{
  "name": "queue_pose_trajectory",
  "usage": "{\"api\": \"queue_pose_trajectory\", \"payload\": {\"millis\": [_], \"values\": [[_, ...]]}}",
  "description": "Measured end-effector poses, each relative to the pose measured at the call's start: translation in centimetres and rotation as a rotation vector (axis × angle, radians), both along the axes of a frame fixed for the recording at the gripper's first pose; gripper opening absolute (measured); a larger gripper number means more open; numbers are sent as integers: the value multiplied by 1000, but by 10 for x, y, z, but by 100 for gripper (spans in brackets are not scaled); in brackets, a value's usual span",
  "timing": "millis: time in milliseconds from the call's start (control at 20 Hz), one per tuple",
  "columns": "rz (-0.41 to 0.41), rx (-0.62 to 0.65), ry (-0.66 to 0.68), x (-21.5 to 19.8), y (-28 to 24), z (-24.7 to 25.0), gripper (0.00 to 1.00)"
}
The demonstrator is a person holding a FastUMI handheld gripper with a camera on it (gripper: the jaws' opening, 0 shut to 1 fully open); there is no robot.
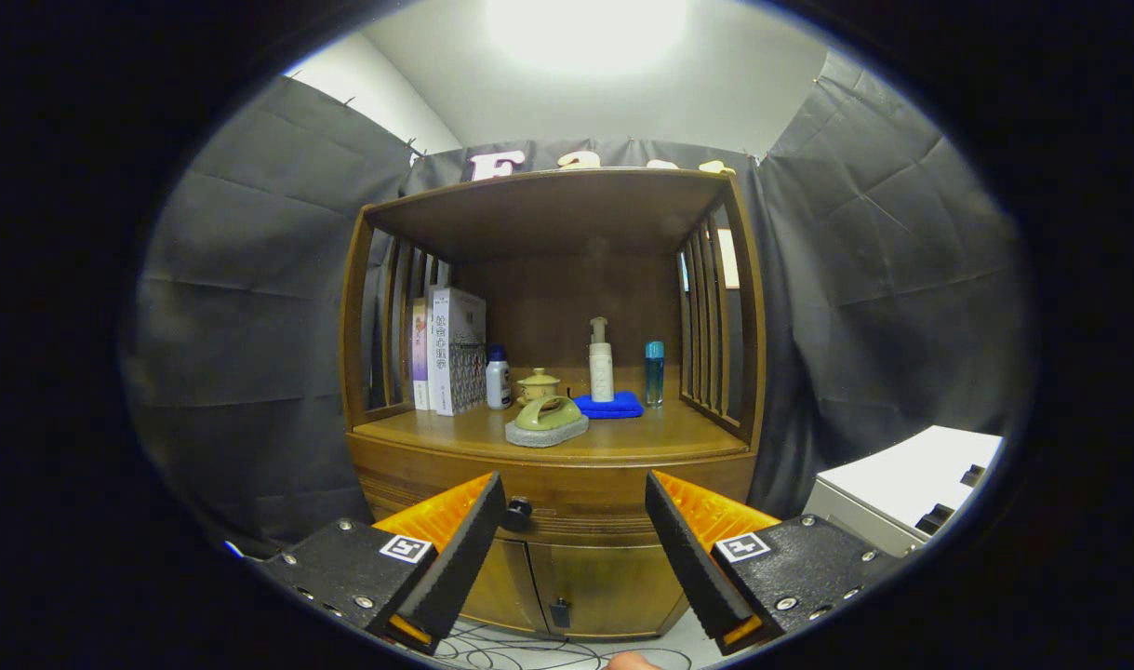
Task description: Pull open the drawer, take out the items inside it, and place them on the countertop above the cabinet.
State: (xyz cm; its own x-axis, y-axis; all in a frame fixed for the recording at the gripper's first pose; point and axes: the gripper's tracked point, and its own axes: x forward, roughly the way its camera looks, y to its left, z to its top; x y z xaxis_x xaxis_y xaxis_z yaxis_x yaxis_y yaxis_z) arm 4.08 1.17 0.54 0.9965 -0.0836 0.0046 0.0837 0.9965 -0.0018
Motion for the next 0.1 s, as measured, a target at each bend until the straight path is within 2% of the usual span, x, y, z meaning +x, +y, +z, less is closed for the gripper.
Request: {"api": "queue_pose_trajectory", "payload": {"millis": [100], "values": [[-1, -1, -4, 0, 0, 2, 95]]}}
